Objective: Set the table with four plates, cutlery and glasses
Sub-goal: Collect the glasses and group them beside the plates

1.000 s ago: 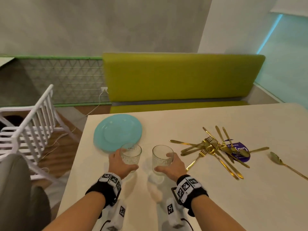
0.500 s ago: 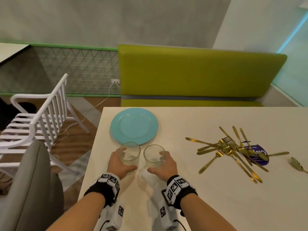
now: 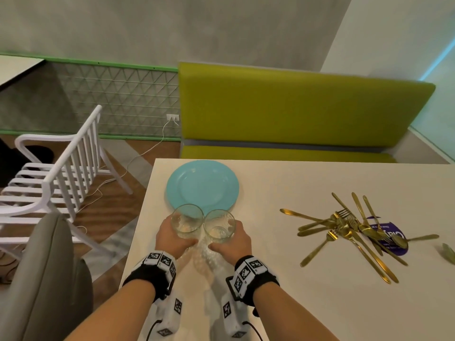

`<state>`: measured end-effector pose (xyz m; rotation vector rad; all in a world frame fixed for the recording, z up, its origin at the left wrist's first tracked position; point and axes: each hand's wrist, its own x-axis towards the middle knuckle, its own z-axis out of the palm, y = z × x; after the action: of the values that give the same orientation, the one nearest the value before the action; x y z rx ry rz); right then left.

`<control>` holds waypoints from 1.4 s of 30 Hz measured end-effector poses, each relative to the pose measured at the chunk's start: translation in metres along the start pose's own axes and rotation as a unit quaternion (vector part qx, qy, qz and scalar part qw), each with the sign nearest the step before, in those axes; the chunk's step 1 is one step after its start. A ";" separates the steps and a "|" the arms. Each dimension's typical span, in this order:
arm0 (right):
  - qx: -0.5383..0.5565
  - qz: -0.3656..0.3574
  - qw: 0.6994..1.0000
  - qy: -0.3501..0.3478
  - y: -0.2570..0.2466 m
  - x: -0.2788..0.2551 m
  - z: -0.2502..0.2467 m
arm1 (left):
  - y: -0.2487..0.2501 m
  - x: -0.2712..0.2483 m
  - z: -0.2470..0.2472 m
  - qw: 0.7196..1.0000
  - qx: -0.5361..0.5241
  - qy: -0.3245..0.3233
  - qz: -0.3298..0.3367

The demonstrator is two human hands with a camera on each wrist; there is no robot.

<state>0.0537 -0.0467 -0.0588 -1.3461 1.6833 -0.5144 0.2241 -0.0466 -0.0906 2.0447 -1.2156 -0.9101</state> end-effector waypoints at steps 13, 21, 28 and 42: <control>0.031 0.012 0.999 -0.019 -0.006 0.025 0.002 | 0.003 0.010 -0.001 0.998 -0.063 0.005 -0.017; -0.002 0.050 0.997 -0.062 0.002 0.022 -0.020 | 0.023 -0.016 -0.011 0.995 -0.048 0.089 -0.013; 0.002 0.079 0.997 0.005 0.015 0.012 -0.098 | 0.086 -0.032 -0.007 0.977 -0.025 0.153 0.149; 0.107 0.201 0.945 0.236 0.181 -0.046 -0.358 | 0.278 -0.106 0.172 0.955 -0.047 -0.063 0.286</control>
<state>-0.3444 -0.0185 0.0038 -0.7216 2.1499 -0.7920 -0.0881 -0.0898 0.0460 1.4456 -1.6764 -0.7952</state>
